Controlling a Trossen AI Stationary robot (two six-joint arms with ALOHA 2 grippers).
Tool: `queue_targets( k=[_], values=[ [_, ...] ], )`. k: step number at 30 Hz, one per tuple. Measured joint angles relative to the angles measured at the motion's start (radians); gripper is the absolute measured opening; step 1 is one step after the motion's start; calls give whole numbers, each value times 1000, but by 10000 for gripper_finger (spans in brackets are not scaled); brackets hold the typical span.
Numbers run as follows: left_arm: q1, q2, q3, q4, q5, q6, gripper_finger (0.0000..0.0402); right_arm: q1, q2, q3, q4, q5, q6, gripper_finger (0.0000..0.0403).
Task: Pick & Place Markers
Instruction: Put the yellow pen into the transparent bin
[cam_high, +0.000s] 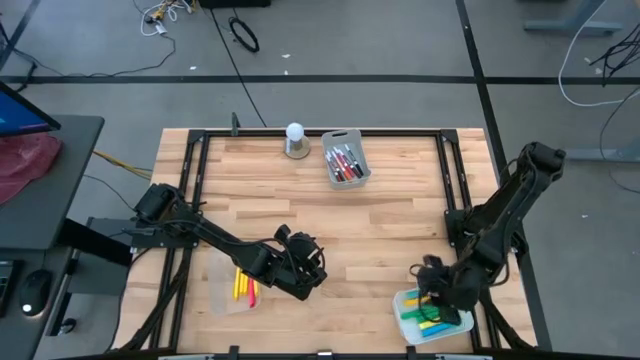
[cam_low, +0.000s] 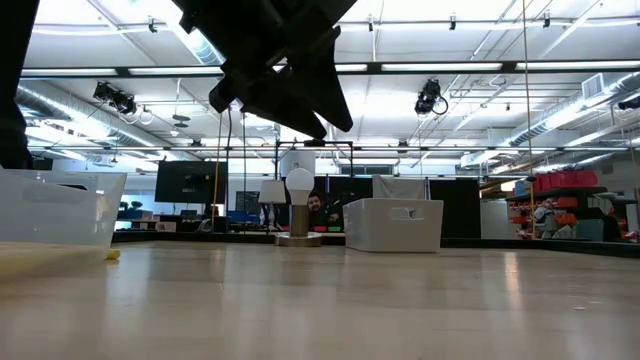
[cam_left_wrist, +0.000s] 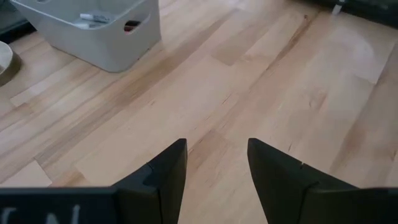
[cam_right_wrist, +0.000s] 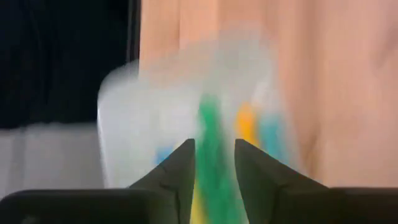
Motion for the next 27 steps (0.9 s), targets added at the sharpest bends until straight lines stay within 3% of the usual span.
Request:
queue_targets(
  k=[7,11,15,21,27],
  values=[
    [35,-27,0,-30,147,68,177,-6,1,1,225,704,-461,91],
    [64,-99,0,-203,225,67,177,-38,13,-17,396,958,-634,86],
    [94,-199,0,-499,333,35,177,-91,16,-35,469,980,-707,86],
    [133,-313,0,-943,510,-40,177,-152,16,-37,470,863,-714,86],
    [173,-328,-9,-1101,596,41,177,-181,16,-37,484,825,-712,86]
  ],
)
